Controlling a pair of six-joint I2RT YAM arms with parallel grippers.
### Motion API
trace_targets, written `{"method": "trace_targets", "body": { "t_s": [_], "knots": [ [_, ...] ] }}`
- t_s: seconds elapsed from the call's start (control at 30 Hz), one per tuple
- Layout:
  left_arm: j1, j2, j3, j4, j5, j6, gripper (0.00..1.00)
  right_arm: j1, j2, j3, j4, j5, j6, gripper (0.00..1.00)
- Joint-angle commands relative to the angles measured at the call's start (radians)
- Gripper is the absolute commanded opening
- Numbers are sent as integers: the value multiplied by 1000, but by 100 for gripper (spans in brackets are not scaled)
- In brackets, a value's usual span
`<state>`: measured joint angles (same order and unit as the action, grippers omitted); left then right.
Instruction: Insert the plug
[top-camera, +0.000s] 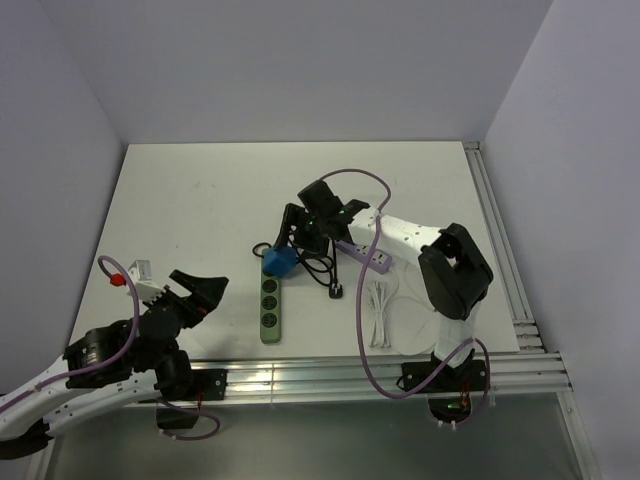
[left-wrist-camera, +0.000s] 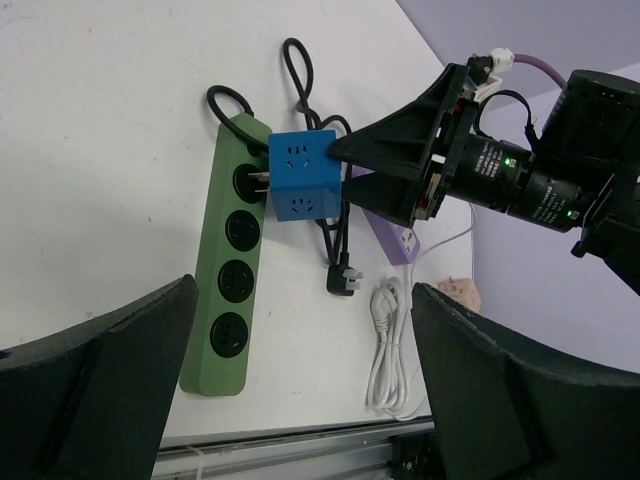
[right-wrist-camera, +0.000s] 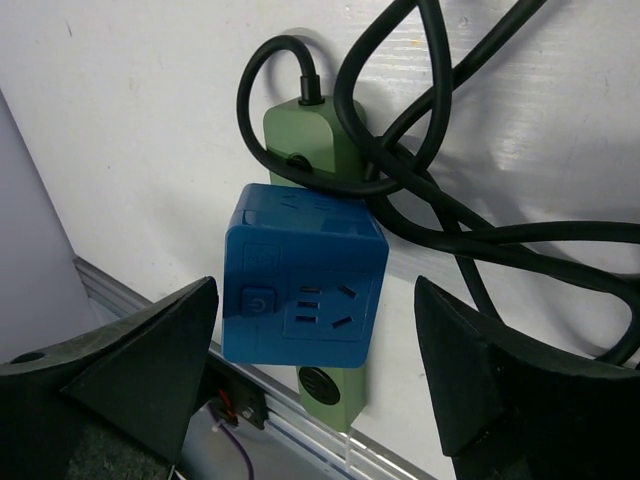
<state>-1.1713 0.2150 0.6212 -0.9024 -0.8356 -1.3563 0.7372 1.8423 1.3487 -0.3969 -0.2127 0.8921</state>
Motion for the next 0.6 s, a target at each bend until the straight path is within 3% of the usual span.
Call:
{"method": "trace_targets", "body": {
  "t_s": [0.0, 0.57],
  "knots": [
    [2, 7, 20, 17, -16, 23, 94, 2, 15, 47, 49, -33, -10, 85],
    [2, -6, 20, 0, -22, 20, 94, 24, 52, 78, 41, -48, -4, 79]
  ]
}}
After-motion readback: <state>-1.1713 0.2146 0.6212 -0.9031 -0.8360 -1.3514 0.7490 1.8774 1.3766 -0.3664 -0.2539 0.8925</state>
